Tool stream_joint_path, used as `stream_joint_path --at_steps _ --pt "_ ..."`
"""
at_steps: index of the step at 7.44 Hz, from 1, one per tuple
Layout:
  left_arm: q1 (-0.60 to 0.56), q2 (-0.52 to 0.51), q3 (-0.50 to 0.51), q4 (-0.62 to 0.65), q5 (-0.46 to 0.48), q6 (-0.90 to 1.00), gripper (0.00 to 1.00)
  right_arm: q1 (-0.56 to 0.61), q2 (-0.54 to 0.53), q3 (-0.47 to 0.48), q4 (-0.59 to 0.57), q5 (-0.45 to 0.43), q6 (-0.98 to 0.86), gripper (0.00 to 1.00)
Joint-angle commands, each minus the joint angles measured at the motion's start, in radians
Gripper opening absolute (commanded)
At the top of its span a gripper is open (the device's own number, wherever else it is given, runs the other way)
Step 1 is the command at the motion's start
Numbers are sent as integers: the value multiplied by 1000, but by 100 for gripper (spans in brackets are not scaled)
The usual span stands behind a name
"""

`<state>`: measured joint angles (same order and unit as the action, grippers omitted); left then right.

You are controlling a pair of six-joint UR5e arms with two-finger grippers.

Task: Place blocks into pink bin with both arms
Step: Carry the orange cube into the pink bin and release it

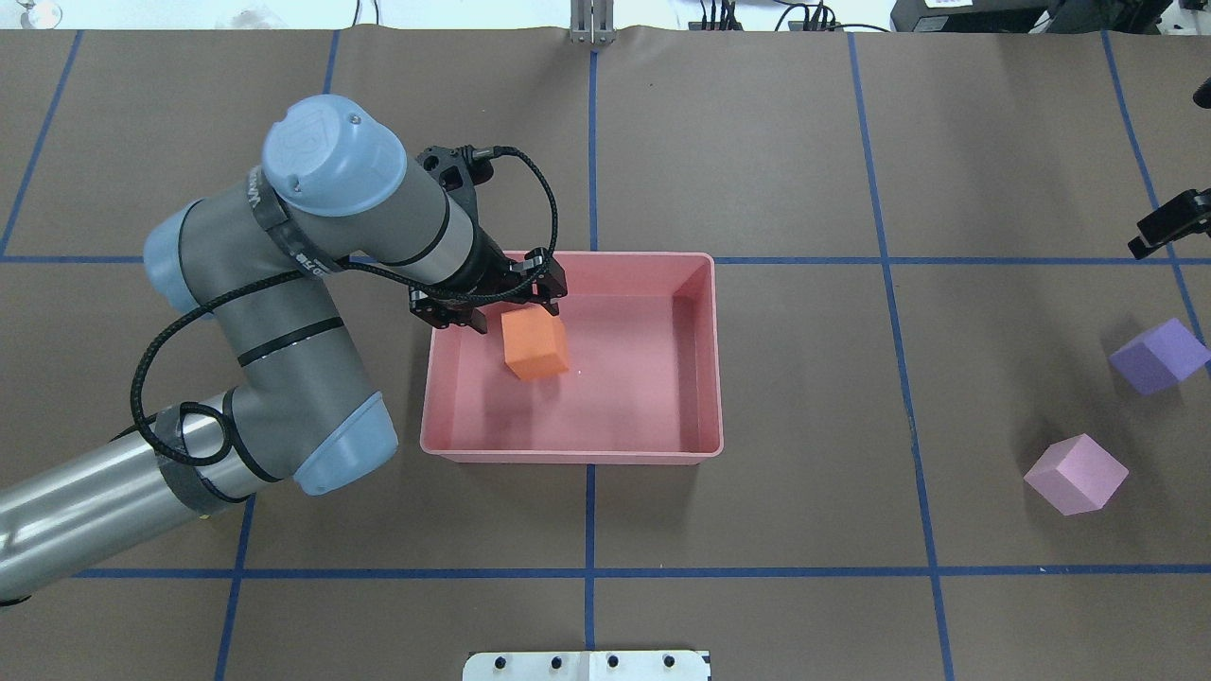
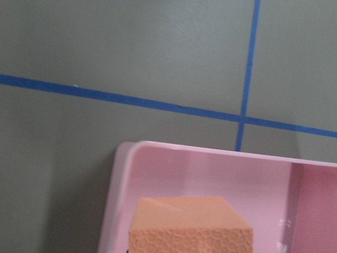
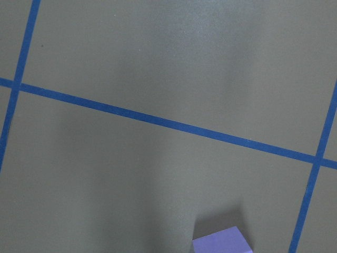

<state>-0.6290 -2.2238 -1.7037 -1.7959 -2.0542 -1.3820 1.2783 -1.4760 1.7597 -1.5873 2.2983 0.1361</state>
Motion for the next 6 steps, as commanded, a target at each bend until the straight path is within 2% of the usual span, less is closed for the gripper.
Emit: stream_joint_path --at_steps 1,2,3,5,6 --pt "-27 132 -127 33 -22 96 100 -23 -64 42 128 6 2 100" --pt "-108 286 -217 32 -100 253 100 -49 -123 76 226 10 0 100" --pt "-192 417 -249 27 -153 478 100 -63 -171 84 315 30 3 100" --pt "-370 565 -206 29 -168 874 100 -94 -226 93 430 65 26 99" --pt "-452 599 -144 18 -234 1029 100 -140 -286 102 523 67 64 99"
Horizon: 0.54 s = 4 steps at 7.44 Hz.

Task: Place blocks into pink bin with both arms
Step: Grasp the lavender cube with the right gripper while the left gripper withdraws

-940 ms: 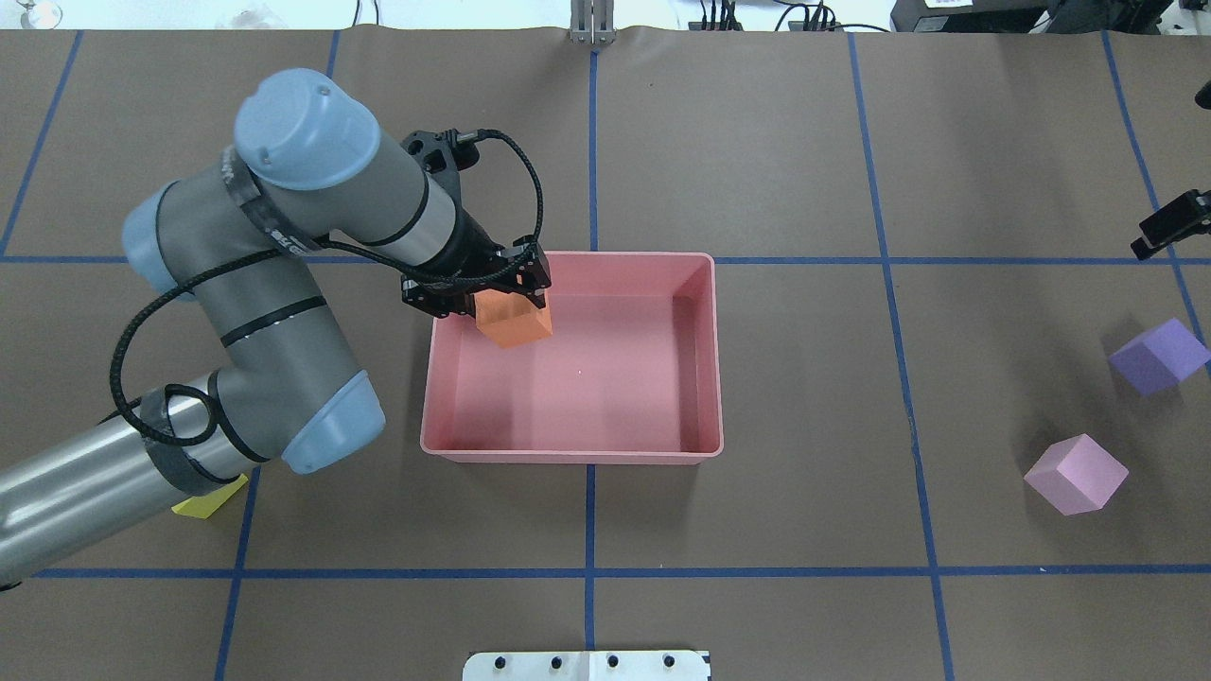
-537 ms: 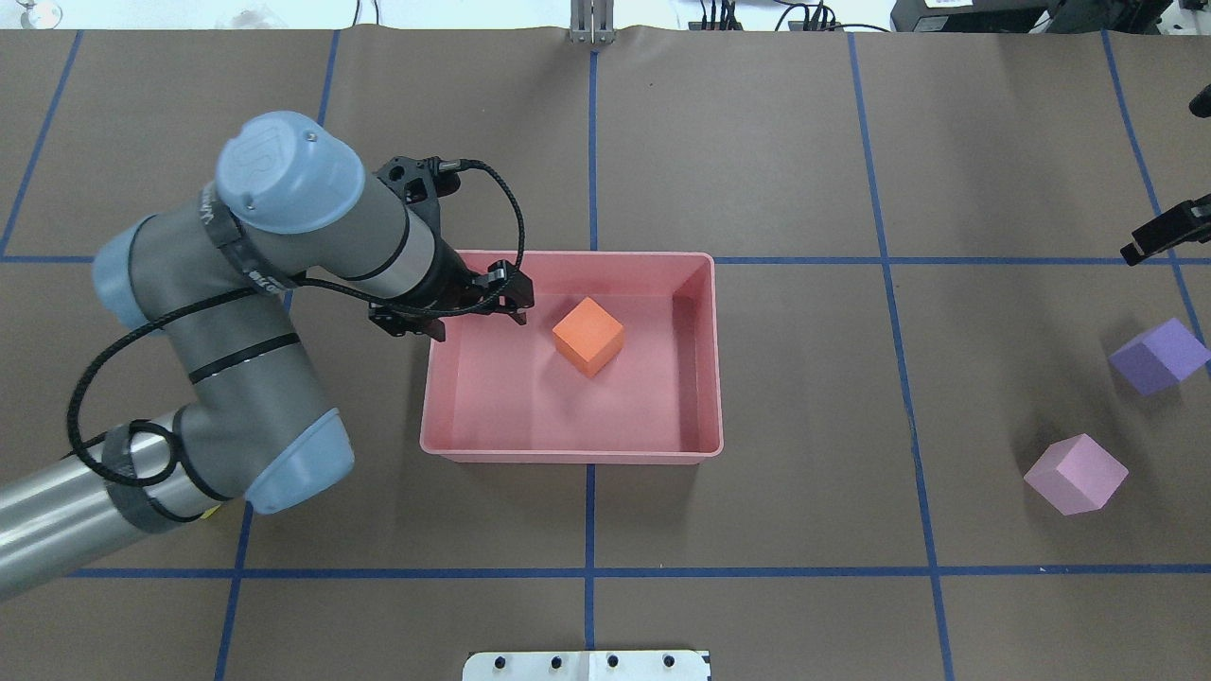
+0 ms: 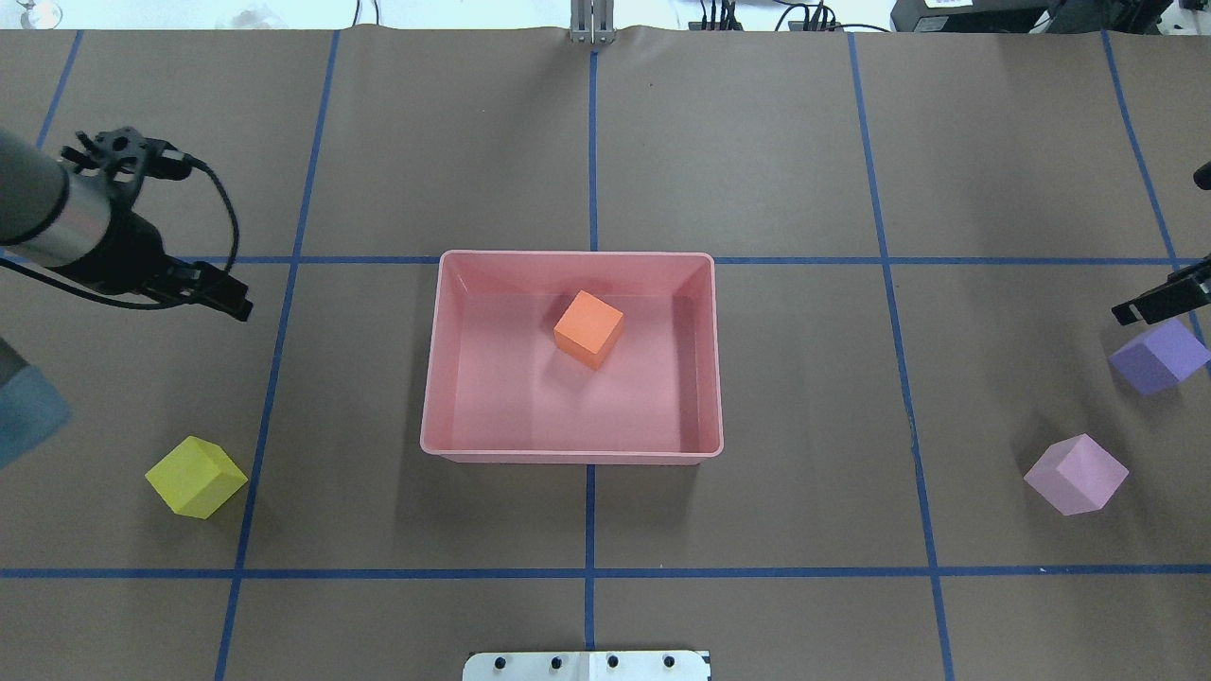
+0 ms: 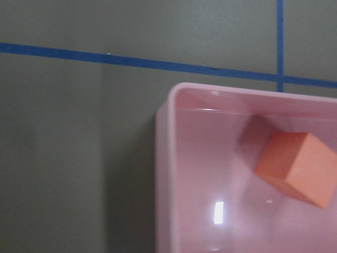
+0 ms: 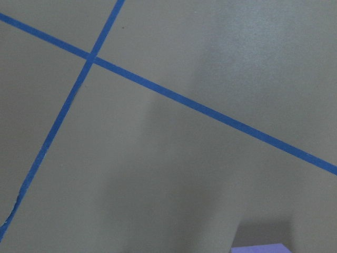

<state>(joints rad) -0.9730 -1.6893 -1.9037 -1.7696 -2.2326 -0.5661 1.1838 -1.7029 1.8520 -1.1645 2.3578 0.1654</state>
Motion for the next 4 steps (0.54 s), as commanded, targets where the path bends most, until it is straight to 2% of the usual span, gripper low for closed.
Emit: stream_joint_path --at_steps 1,2,4 --pt "-207 69 140 -8 -135 394 100 -94 -113 12 215 0 102 99" --pt "-289 69 217 -8 -184 517 100 -143 -162 13 302 -15 153 99" --pt "-312 69 247 -10 -188 563 100 -283 -228 41 389 -154 257 99"
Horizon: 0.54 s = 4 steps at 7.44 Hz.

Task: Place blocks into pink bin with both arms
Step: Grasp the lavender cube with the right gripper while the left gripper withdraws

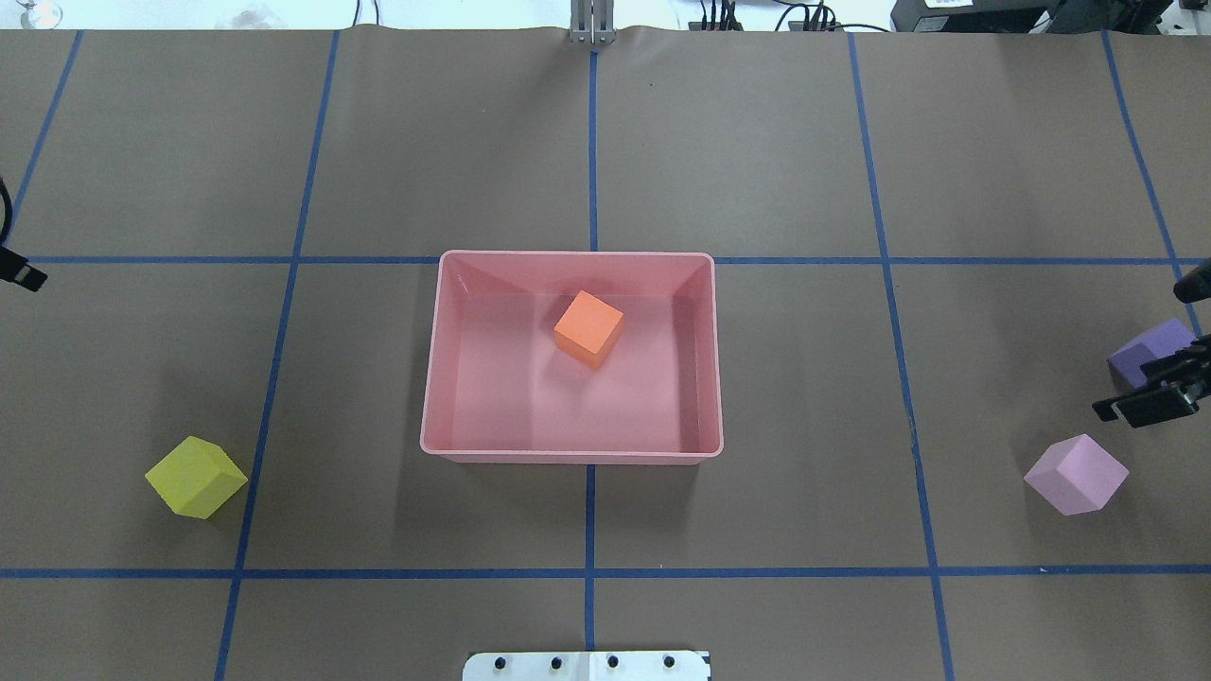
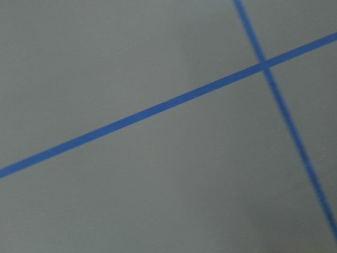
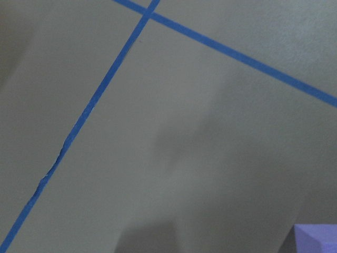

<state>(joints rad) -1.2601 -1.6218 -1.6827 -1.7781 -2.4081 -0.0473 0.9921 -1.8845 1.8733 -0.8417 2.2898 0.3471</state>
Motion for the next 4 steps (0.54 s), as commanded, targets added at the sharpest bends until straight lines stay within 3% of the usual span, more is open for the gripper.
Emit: stream_joint_path --at_steps 1,4 --pt "-25 3 28 -1 -13 44 100 -145 -59 30 84 -139 111 99" --pt "-25 3 29 -1 -13 43 100 -292 -67 37 85 -294 162 99"
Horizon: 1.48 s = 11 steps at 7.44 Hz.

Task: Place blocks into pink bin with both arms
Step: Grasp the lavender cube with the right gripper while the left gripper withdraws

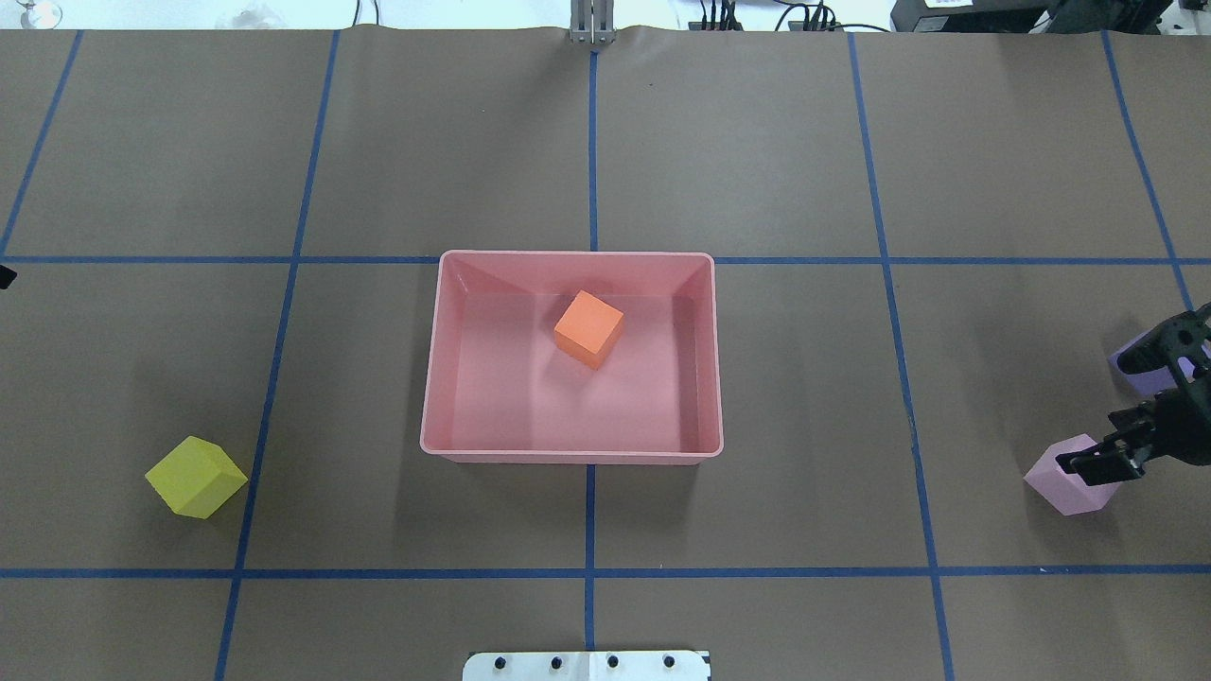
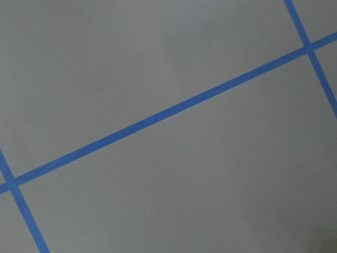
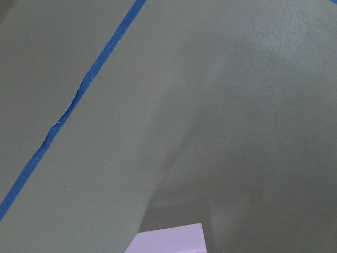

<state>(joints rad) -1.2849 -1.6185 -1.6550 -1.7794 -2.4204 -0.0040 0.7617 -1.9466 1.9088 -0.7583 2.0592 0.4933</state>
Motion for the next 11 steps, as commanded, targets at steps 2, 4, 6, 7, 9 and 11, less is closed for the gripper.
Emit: stream_joint_path --at_steps 2,4,6,7,9,11 --pt "1 -1 1 0 0 -5 100 -120 -28 -1 2 -111 14 99" --pt "1 -1 4 0 0 -7 100 -146 -28 -22 1 -111 14 62" --pt "1 -1 4 0 0 -7 100 -147 10 -22 -6 -94 16 2" --pt "1 -1 6 0 0 -7 100 -147 47 -21 -10 -78 21 0" --pt "1 -1 7 0 0 -8 100 -41 214 -19 -118 8 78 0" --pt "2 -1 7 0 -2 -10 100 14 447 -16 -304 73 201 0"
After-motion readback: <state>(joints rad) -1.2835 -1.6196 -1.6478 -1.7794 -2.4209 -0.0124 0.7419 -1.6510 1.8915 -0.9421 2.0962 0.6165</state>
